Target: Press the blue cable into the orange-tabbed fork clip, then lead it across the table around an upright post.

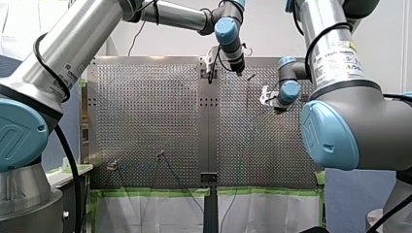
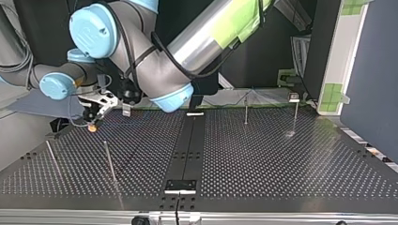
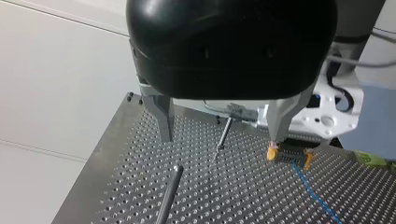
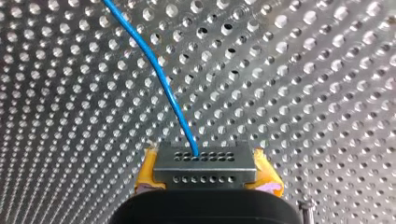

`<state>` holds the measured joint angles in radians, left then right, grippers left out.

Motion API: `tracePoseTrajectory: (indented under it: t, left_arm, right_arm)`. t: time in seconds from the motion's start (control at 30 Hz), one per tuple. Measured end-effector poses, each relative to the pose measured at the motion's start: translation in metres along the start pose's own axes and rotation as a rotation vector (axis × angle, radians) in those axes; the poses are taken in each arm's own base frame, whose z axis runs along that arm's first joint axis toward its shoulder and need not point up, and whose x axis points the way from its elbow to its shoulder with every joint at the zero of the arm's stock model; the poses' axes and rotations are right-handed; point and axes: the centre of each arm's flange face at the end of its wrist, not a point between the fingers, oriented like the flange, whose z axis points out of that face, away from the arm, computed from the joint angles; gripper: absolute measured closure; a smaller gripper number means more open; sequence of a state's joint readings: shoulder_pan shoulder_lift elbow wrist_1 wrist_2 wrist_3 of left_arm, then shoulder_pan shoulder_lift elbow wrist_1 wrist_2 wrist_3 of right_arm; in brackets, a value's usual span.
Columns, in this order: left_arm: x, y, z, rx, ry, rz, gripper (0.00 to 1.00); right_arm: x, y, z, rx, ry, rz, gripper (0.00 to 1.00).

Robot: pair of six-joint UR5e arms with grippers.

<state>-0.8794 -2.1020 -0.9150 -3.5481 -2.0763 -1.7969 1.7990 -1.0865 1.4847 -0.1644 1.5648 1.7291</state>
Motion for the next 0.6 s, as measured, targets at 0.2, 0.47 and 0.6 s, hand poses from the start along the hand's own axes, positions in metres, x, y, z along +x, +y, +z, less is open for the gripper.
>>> tracePoseTrajectory:
  t: [0.2,0.47,0.6]
  left_arm:
    - [0.000,0.000,0.000,0.000,0.001,-0.005,0.02]
    - [0.001,0.006,0.001,-0.013,0.020,-0.012,0.02]
    - [0.001,0.007,0.001,-0.016,0.025,-0.031,0.02]
  right_arm:
    - [0.004,0.003,-0.020,-0.009,-0.022,-0.004,1.00]
    - [0.022,-0.003,-0.044,0.001,-0.005,-0.009,1.00]
    - [0.049,-0.010,-0.053,0.021,0.035,-0.010,1.00]
